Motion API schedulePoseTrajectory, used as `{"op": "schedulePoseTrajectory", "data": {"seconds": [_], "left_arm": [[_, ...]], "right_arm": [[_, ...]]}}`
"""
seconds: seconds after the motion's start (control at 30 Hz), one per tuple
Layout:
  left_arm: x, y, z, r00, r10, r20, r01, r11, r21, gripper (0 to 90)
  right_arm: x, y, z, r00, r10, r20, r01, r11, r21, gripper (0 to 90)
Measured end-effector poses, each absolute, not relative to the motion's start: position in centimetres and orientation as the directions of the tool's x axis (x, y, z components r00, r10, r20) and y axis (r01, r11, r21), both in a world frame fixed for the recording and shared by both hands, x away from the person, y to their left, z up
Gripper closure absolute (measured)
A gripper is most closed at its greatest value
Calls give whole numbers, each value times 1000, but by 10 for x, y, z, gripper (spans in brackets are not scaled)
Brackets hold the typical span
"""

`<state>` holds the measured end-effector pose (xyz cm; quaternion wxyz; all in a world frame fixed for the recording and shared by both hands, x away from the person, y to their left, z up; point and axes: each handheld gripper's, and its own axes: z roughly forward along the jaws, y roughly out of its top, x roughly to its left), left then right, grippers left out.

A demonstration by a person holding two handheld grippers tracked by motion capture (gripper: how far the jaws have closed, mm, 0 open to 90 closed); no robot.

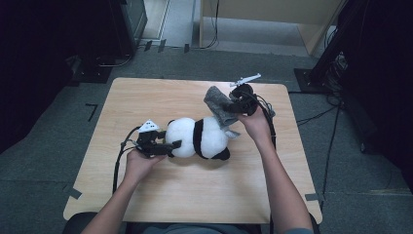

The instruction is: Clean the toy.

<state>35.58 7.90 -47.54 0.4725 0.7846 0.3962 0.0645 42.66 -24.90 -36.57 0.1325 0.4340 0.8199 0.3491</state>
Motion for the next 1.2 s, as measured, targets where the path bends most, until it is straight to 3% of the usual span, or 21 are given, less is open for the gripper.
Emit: {"op": "schedulePoseTrajectory", "data": {"seconds": [0.5, 0.87, 1.2], "left_arm": [[356, 79, -475, 676, 685, -273, 559, -235, 795, 232], [356, 79, -475, 675, 687, -270, 560, -239, 793, 231], [355, 79, -475, 673, 688, -271, 563, -239, 792, 231]], "right_arm": [[397, -176, -342, -736, 673, 75, 493, 458, 739, 721], [396, -124, -361, -785, 610, 108, 484, 495, 721, 720], [400, -109, -385, -781, 614, 113, 508, 520, 687, 720]]}}
